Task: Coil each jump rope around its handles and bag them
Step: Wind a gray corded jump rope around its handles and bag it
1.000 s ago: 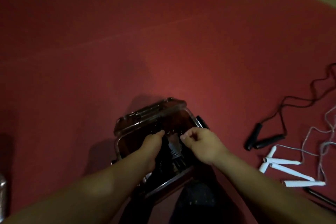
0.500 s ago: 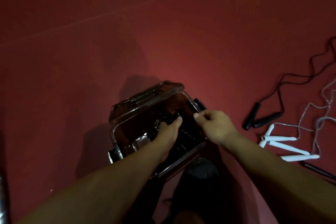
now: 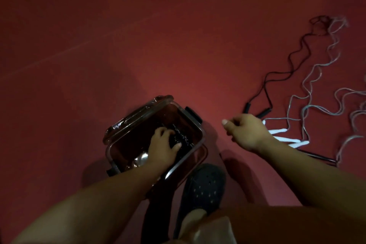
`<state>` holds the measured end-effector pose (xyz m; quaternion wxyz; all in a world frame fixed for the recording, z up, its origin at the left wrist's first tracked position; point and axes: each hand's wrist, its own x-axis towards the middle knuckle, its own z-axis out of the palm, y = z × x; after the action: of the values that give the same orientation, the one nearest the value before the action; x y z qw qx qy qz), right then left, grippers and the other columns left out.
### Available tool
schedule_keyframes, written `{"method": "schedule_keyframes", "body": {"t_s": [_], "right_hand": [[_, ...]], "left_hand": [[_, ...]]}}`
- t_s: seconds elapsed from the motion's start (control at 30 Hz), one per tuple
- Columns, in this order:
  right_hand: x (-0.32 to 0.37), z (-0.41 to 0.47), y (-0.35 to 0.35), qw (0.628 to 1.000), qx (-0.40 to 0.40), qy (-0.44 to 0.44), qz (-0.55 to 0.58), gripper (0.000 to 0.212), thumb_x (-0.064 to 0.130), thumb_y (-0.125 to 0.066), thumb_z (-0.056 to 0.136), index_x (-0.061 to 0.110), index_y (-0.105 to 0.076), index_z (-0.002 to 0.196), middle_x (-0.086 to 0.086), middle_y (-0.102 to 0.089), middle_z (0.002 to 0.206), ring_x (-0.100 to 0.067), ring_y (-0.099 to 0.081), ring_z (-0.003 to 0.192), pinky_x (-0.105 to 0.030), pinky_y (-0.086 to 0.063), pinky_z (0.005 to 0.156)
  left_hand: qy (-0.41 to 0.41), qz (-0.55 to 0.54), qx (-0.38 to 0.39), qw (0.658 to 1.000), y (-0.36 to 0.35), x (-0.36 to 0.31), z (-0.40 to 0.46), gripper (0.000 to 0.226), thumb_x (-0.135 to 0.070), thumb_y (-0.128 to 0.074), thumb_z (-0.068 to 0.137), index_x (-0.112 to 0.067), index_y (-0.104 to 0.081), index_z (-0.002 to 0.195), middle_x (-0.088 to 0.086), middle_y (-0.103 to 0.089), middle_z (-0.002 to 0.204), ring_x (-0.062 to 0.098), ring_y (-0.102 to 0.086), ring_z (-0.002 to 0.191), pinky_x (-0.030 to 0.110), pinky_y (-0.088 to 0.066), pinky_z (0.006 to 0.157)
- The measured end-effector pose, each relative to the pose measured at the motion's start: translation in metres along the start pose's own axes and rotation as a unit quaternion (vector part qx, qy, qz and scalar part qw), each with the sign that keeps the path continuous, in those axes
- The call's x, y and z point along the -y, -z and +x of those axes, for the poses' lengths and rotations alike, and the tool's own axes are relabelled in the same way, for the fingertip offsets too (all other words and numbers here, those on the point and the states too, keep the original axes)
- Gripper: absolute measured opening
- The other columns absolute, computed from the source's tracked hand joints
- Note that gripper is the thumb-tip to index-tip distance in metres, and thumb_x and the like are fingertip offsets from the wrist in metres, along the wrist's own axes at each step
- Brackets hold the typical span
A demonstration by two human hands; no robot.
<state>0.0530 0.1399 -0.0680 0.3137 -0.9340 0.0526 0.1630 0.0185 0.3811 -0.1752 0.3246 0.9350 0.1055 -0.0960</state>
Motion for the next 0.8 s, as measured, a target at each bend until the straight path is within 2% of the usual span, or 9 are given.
{"method": "schedule_keyframes", "body": {"t_s": [0.07,0.13,0.2,0.3,0.4,0.47,0.53,0.67,0.8], "right_hand": [[0.005,-0.005,0.005,0.999,-0.020,0.009,0.025,0.044,0.047,-0.054,0.093,0.010,-0.067,0.075,-0.009,-0.071,0.077,-0.028,-0.067,0.077,-0.039,-0.054,0.078],[0.014,-0.005,0.003,0.998,-0.020,0.021,0.058,0.042,0.049,-0.055,0.093,0.013,-0.067,0.075,-0.006,-0.071,0.076,-0.025,-0.067,0.076,-0.037,-0.055,0.077],[0.025,-0.005,-0.001,0.996,-0.003,0.029,0.090,0.038,0.050,-0.057,0.092,0.017,-0.065,0.074,-0.003,-0.070,0.077,-0.023,-0.068,0.077,-0.033,-0.054,0.073],[0.038,-0.004,-0.006,0.992,0.005,0.042,0.119,0.035,0.050,-0.059,0.090,0.020,-0.065,0.074,-0.001,-0.070,0.077,-0.021,-0.068,0.078,-0.032,-0.053,0.072],[0.045,-0.001,-0.005,0.989,-0.004,0.047,0.138,0.036,0.050,-0.060,0.090,0.017,-0.067,0.076,-0.004,-0.072,0.080,-0.023,-0.069,0.078,-0.035,-0.054,0.073],[0.045,0.000,0.001,0.987,-0.011,0.041,0.157,0.038,0.050,-0.061,0.089,0.015,-0.068,0.076,-0.006,-0.073,0.078,-0.026,-0.069,0.076,-0.037,-0.055,0.071],[0.038,-0.001,0.013,0.985,-0.029,0.033,0.168,0.039,0.049,-0.062,0.089,0.013,-0.067,0.075,-0.009,-0.073,0.075,-0.029,-0.068,0.071,-0.038,-0.055,0.067],[-0.001,-0.011,0.067,0.983,-0.078,0.007,0.163,0.038,0.044,-0.064,0.089,0.012,-0.065,0.070,-0.013,-0.071,0.072,-0.026,-0.067,0.062,-0.039,-0.055,0.067],[-0.060,-0.030,0.134,0.976,-0.158,-0.049,0.140,0.041,0.048,-0.064,0.087,0.010,-0.067,0.071,-0.013,-0.071,0.073,-0.027,-0.067,0.069,-0.037,-0.051,0.066]], "left_hand": [[-0.001,-0.011,0.060,0.998,-0.001,-0.006,0.000,0.044,-0.030,-0.069,0.089,-0.016,-0.060,0.130,0.002,-0.040,0.149,0.025,-0.042,0.135,0.034,-0.037,0.105],[-0.012,-0.042,0.072,0.996,0.004,-0.010,0.006,0.039,-0.033,-0.069,0.088,-0.016,-0.065,0.123,0.001,-0.054,0.135,0.023,-0.053,0.126,0.029,-0.041,0.098],[-0.026,-0.059,0.027,0.998,0.013,-0.019,0.007,0.035,-0.040,-0.070,0.086,-0.019,-0.069,0.114,-0.001,-0.058,0.119,0.018,-0.058,0.112,0.028,-0.045,0.092],[-0.042,-0.120,-0.041,0.991,0.023,-0.046,0.007,0.030,-0.043,-0.070,0.085,-0.022,-0.070,0.107,-0.007,-0.056,0.110,0.009,-0.057,0.100,0.026,-0.046,0.087],[-0.057,-0.198,-0.030,0.978,0.034,-0.080,0.004,0.022,-0.039,-0.068,0.089,-0.018,-0.072,0.098,-0.013,-0.065,0.091,0.002,-0.062,0.087,0.015,-0.046,0.074],[-0.055,-0.217,-0.020,0.974,0.038,-0.097,0.007,0.024,-0.041,-0.065,0.090,-0.018,-0.071,0.095,-0.012,-0.067,0.084,0.005,-0.064,0.081,0.021,-0.049,0.073],[-0.072,-0.203,0.005,0.976,0.043,-0.116,0.012,0.024,-0.045,-0.064,0.091,-0.022,-0.069,0.089,-0.010,-0.066,0.076,0.009,-0.062,0.074,0.028,-0.050,0.072],[-0.169,-0.129,0.068,0.975,0.055,-0.197,0.026,0.033,-0.049,-0.061,0.091,-0.020,-0.065,0.074,-0.011,-0.052,0.057,0.007,-0.048,0.058,0.025,-0.039,0.058],[-0.239,-0.114,0.136,0.954,0.050,-0.300,0.022,0.041,-0.054,-0.058,0.091,-0.017,-0.066,0.076,-0.005,-0.060,0.067,0.012,-0.050,0.062,0.026,-0.039,0.064]]}}
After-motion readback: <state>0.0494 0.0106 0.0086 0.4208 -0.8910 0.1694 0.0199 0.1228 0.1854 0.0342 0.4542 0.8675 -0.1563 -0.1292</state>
